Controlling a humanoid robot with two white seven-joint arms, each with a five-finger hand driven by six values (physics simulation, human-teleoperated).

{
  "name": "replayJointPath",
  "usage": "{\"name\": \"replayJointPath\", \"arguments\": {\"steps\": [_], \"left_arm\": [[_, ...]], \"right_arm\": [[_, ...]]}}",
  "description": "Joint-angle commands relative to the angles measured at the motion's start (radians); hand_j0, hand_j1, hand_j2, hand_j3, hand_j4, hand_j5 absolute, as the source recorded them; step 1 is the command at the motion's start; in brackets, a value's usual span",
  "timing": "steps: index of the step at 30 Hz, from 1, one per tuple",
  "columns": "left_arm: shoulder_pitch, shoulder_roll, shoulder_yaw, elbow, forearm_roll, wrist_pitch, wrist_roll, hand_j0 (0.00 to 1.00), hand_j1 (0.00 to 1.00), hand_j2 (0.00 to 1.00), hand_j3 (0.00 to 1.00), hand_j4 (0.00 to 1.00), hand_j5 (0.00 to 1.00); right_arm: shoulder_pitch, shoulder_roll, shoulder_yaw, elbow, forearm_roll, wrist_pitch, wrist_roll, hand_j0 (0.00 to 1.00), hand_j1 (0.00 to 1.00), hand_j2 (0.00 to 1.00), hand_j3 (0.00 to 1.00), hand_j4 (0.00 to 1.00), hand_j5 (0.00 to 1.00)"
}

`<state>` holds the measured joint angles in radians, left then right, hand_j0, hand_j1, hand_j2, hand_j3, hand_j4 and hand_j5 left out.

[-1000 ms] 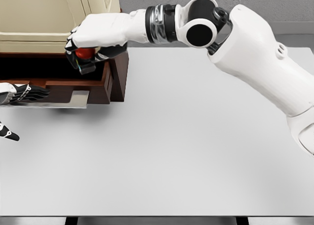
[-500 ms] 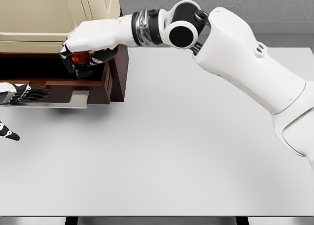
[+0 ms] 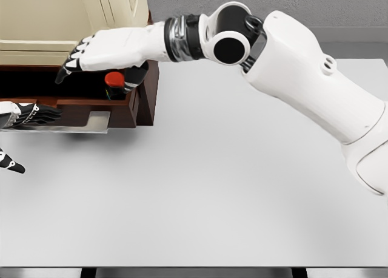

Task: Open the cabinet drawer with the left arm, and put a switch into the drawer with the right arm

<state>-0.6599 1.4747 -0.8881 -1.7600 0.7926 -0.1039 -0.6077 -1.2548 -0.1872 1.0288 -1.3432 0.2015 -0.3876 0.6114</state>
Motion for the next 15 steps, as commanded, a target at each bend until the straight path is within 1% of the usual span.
{"name": "replayJointPath", "arguments": {"steps": [1, 2, 3, 4, 5, 6, 7, 8, 10, 12, 13, 14, 15], "left_arm": [[0.000, -0.007, -0.017, -0.006, 0.000, -0.010, -0.003, 1.00, 1.00, 1.00, 1.00, 1.00, 1.00], [0.000, -0.008, -0.017, -0.004, 0.000, -0.011, -0.003, 1.00, 1.00, 1.00, 1.00, 1.00, 1.00], [0.000, -0.008, -0.017, -0.004, 0.000, -0.014, -0.003, 1.00, 1.00, 1.00, 1.00, 1.00, 1.00], [0.000, -0.008, -0.017, -0.006, 0.000, -0.014, -0.003, 1.00, 1.00, 1.00, 1.00, 1.00, 1.00], [0.000, -0.010, -0.017, -0.006, 0.000, -0.014, -0.003, 1.00, 1.00, 1.00, 1.00, 1.00, 1.00], [0.000, -0.010, -0.017, -0.006, 0.000, -0.014, -0.003, 1.00, 1.00, 1.00, 1.00, 1.00, 1.00], [0.000, -0.010, -0.017, -0.006, 0.000, -0.016, -0.003, 1.00, 1.00, 1.00, 1.00, 1.00, 1.00], [0.000, -0.010, -0.017, -0.006, 0.000, -0.014, -0.003, 1.00, 1.00, 1.00, 1.00, 1.00, 1.00], [0.000, -0.010, -0.017, -0.006, 0.000, -0.016, -0.003, 1.00, 1.00, 1.00, 1.00, 1.00, 1.00], [0.000, -0.011, -0.017, -0.006, 0.000, -0.014, -0.003, 1.00, 1.00, 1.00, 1.00, 1.00, 1.00], [0.000, -0.011, -0.017, -0.006, 0.000, -0.016, -0.003, 0.98, 0.98, 0.98, 0.98, 0.98, 0.98], [0.000, -0.013, -0.015, -0.006, 0.000, -0.016, -0.003, 0.97, 0.97, 0.97, 0.97, 0.97, 0.97], [0.000, -0.017, -0.015, -0.006, 0.000, -0.016, -0.003, 0.96, 0.96, 0.96, 0.96, 0.96, 0.96]], "right_arm": [[0.003, -0.100, -0.009, -0.129, -0.011, -0.057, 0.000, 1.00, 1.00, 1.00, 1.00, 1.00, 1.00], [0.006, -0.146, -0.010, -0.165, -0.013, -0.100, 0.000, 1.00, 1.00, 1.00, 1.00, 1.00, 1.00], [0.021, -0.195, -0.016, -0.182, -0.022, -0.143, 0.000, 1.00, 1.00, 1.00, 1.00, 1.00, 1.00], [0.049, -0.247, -0.045, -0.182, -0.044, -0.200, 0.000, 1.00, 1.00, 1.00, 1.00, 1.00, 1.00], [0.083, -0.293, -0.082, -0.182, -0.050, -0.223, 0.000, 1.00, 1.00, 1.00, 1.00, 1.00, 1.00], [0.106, -0.337, -0.108, -0.182, -0.054, -0.223, 0.000, 1.00, 1.00, 1.00, 1.00, 1.00, 1.00], [0.130, -0.383, -0.124, -0.182, -0.096, -0.223, 0.000, 1.00, 1.00, 1.00, 1.00, 1.00, 1.00], [0.152, -0.425, -0.139, -0.180, -0.106, -0.223, 0.000, 1.00, 1.00, 1.00, 1.00, 1.00, 1.00], [0.206, -0.502, -0.199, -0.180, -0.106, -0.223, 0.000, 1.00, 1.00, 1.00, 1.00, 1.00, 1.00], [0.264, -0.551, -0.246, -0.169, -0.105, -0.223, 0.000, 1.00, 1.00, 1.00, 1.00, 1.00, 1.00], [0.276, -0.557, -0.271, -0.149, -0.106, -0.223, 0.000, 1.00, 1.00, 1.00, 1.00, 1.00, 1.00], [0.293, -0.584, -0.273, -0.128, -0.106, -0.223, 0.000, 1.00, 1.00, 1.00, 1.00, 1.00, 1.00], [0.311, -0.607, -0.273, -0.128, -0.106, -0.223, 0.000, 1.00, 1.00, 1.00, 1.00, 1.00, 1.00]]}}
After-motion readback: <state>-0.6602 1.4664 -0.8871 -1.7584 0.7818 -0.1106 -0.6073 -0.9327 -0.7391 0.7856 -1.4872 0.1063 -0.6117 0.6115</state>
